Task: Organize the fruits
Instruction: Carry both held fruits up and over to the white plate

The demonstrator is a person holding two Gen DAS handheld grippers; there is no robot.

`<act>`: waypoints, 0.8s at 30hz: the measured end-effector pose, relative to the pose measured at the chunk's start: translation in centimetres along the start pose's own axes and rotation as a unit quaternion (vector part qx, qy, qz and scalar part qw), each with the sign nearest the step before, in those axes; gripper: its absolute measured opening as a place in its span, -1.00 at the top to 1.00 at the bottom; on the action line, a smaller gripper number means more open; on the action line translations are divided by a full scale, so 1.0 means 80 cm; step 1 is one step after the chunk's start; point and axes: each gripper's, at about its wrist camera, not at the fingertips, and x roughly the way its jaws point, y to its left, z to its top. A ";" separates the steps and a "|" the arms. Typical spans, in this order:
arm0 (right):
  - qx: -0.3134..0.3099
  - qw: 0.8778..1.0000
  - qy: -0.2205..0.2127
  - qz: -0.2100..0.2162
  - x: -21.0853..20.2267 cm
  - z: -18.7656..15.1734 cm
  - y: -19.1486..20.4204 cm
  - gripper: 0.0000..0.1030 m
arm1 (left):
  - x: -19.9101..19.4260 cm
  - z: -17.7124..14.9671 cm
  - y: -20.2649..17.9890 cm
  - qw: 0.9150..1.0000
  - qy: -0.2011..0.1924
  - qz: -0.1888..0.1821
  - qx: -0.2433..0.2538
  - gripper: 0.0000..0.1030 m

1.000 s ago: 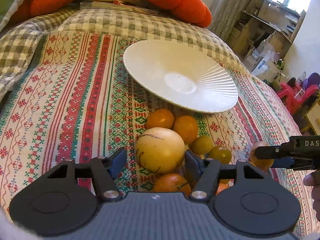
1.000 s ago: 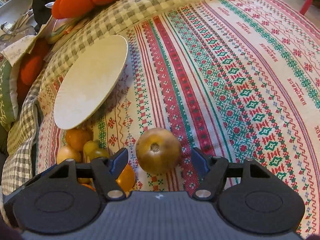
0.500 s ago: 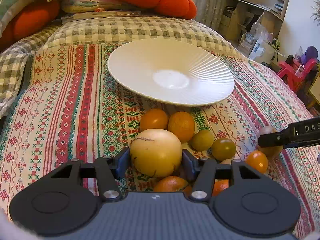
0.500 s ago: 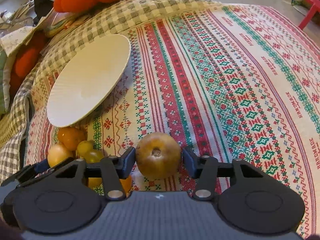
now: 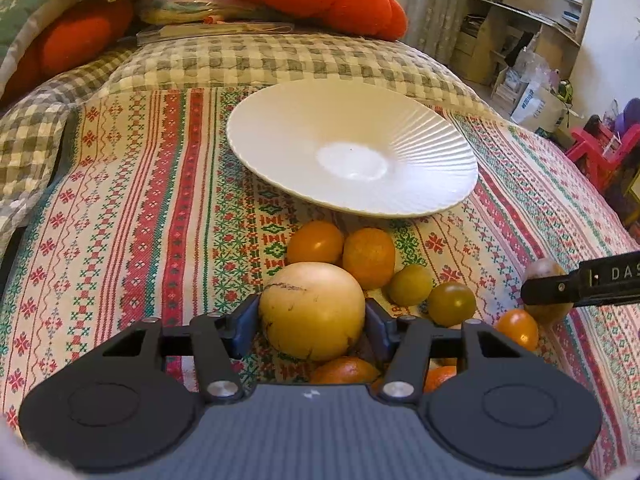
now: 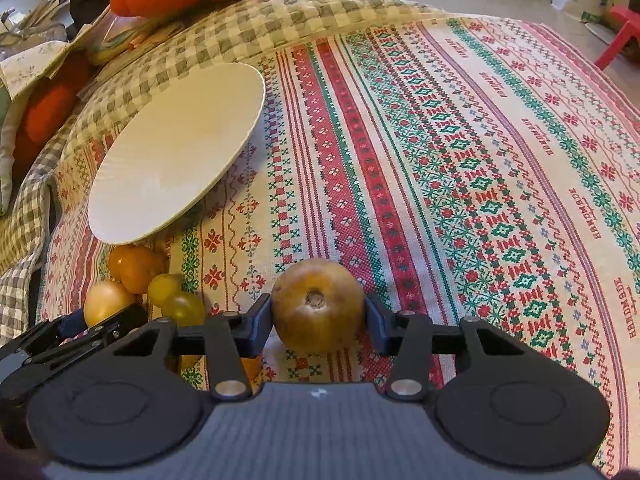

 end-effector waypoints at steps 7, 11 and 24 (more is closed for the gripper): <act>0.016 1.000 -0.009 0.010 -0.010 0.003 0.003 0.14 | -0.015 0.005 -0.001 1.000 -0.008 -0.005 -0.013 0.13; 0.038 0.999 -0.015 0.025 -0.018 0.007 0.007 0.14 | -0.028 0.011 -0.004 1.000 -0.017 -0.007 -0.017 0.13; 0.074 0.993 -0.049 0.081 -0.041 0.031 0.045 0.14 | -0.046 0.044 -0.024 0.999 -0.038 -0.012 0.023 0.13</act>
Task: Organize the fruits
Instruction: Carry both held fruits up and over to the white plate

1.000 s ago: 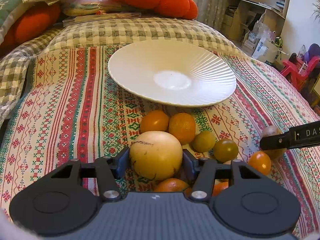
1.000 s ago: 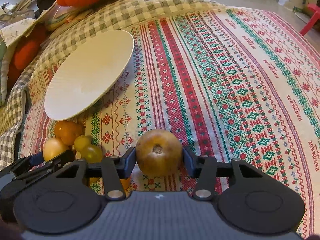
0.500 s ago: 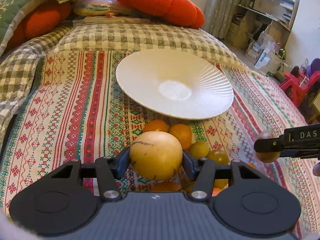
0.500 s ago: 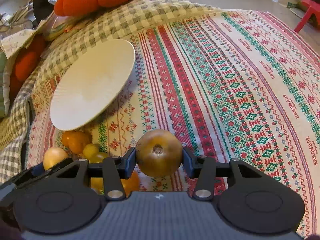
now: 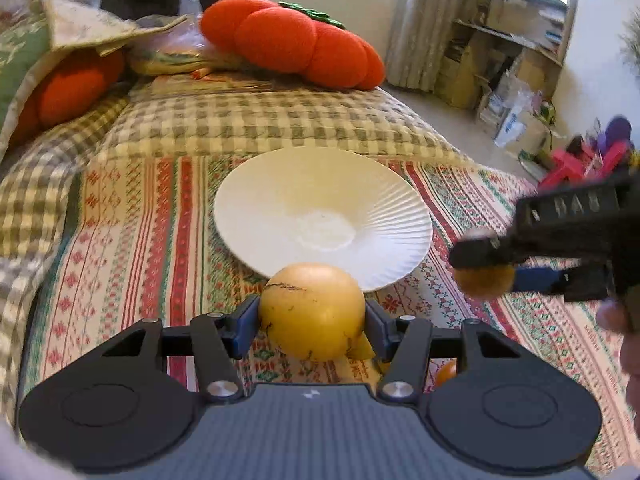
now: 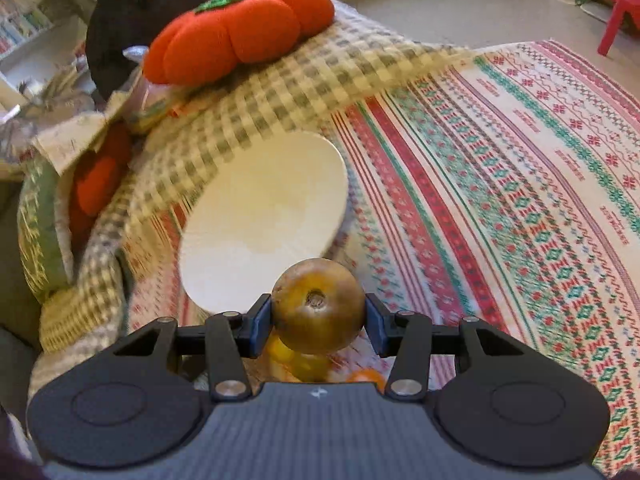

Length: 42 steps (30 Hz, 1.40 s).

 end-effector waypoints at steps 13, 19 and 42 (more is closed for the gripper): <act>-0.028 0.999 0.020 0.009 0.080 0.064 0.031 0.14 | 0.088 0.049 0.000 1.000 -0.001 -0.015 0.028 0.13; -0.042 0.999 0.032 -0.003 0.118 0.082 0.038 0.14 | 0.127 0.053 0.014 0.999 0.006 -0.014 0.031 0.13; -0.048 0.998 0.046 0.000 0.161 0.099 0.051 0.06 | 0.153 0.063 0.013 0.998 -0.010 -0.022 0.057 0.09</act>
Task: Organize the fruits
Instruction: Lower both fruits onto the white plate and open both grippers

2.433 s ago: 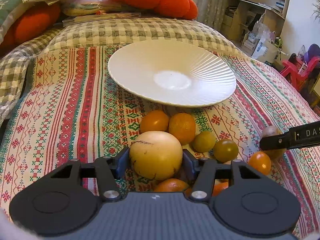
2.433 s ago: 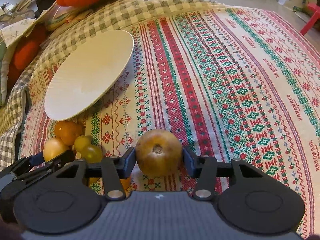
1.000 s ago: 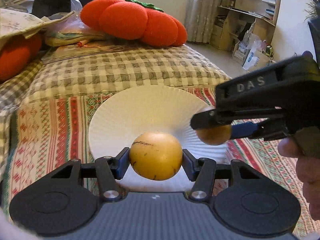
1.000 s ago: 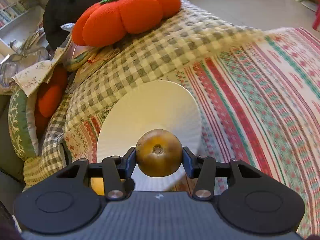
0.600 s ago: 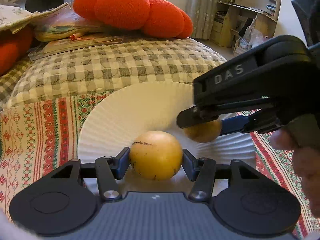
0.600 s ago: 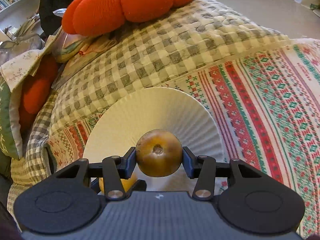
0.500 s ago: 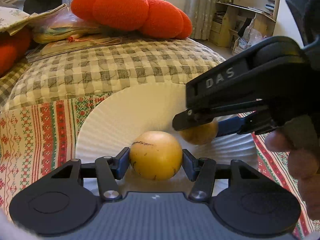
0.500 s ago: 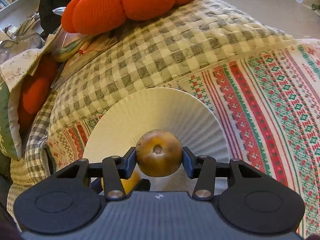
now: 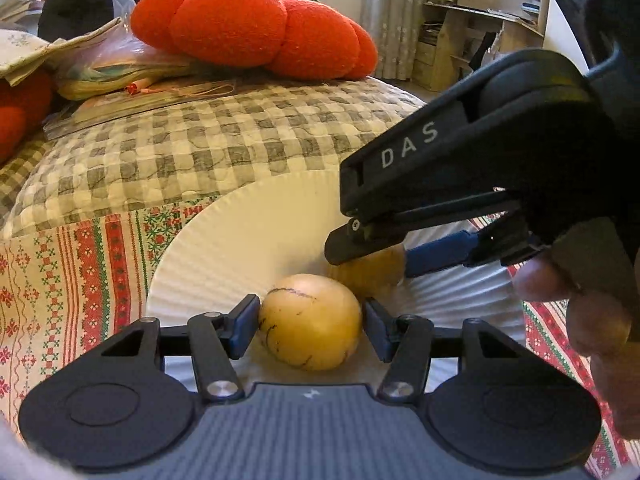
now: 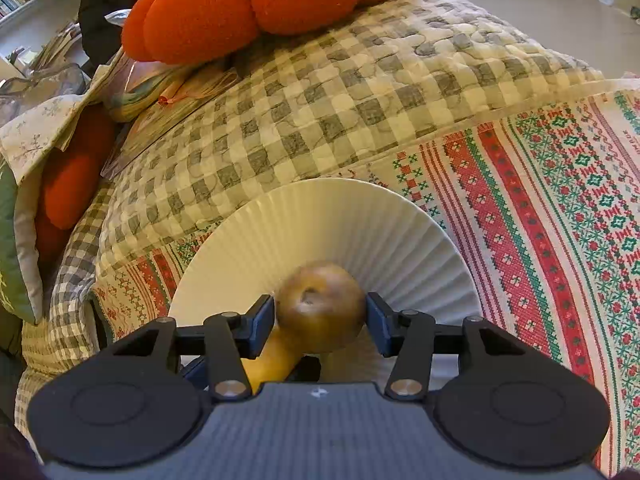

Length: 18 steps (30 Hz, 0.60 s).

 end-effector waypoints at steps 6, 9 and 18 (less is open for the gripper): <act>0.003 1.000 0.001 -0.004 -0.007 -0.001 -0.001 -0.08 | -0.008 -0.001 0.001 1.000 0.002 -0.002 0.000 -0.12; 0.004 1.000 0.000 -0.005 -0.014 -0.003 -0.002 -0.17 | -0.015 -0.002 0.000 1.000 0.004 -0.001 0.000 -0.25; -0.010 1.000 -0.012 -0.017 -0.059 -0.015 -0.006 -0.37 | -0.057 -0.008 -0.012 1.000 0.012 0.009 0.002 -0.47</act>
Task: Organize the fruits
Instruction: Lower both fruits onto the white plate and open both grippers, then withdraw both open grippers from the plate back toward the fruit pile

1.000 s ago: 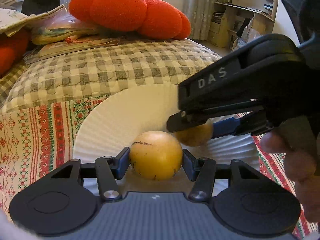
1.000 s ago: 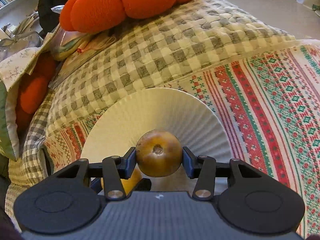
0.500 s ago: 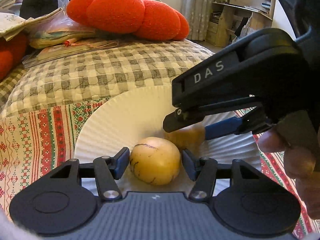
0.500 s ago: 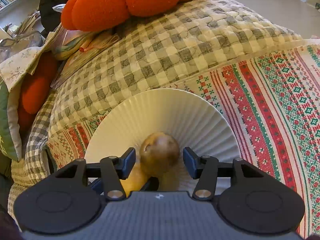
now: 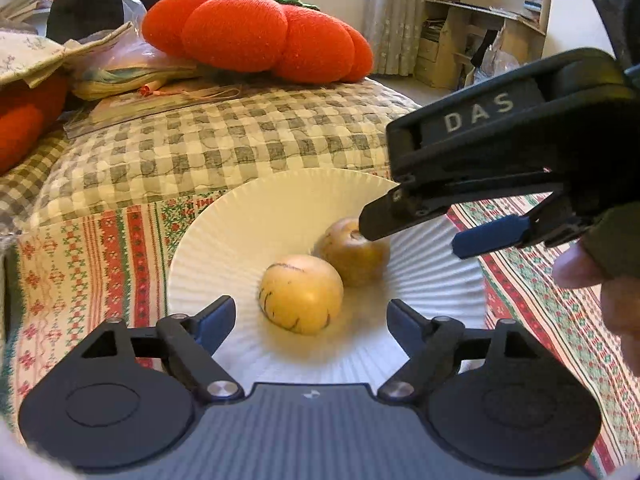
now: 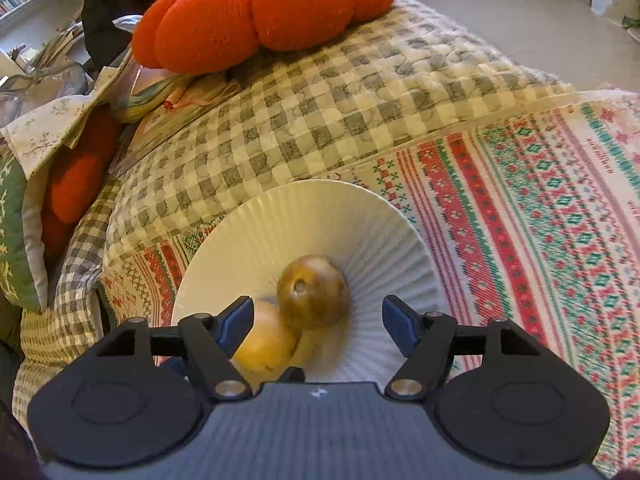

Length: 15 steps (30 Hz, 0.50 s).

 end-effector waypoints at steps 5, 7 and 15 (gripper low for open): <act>-0.015 1.000 -0.006 -0.010 -0.026 -0.014 -0.002 -0.44 | -0.029 -0.008 -0.010 1.000 0.007 0.004 -0.001 -0.56; -0.014 1.000 -0.005 -0.008 -0.033 -0.021 -0.003 -0.47 | -0.039 -0.012 -0.013 1.000 0.012 0.005 -0.003 -0.57; -0.035 0.999 -0.007 -0.014 -0.066 -0.048 -0.003 -0.58 | -0.066 -0.031 -0.016 1.000 0.018 0.013 -0.009 -0.69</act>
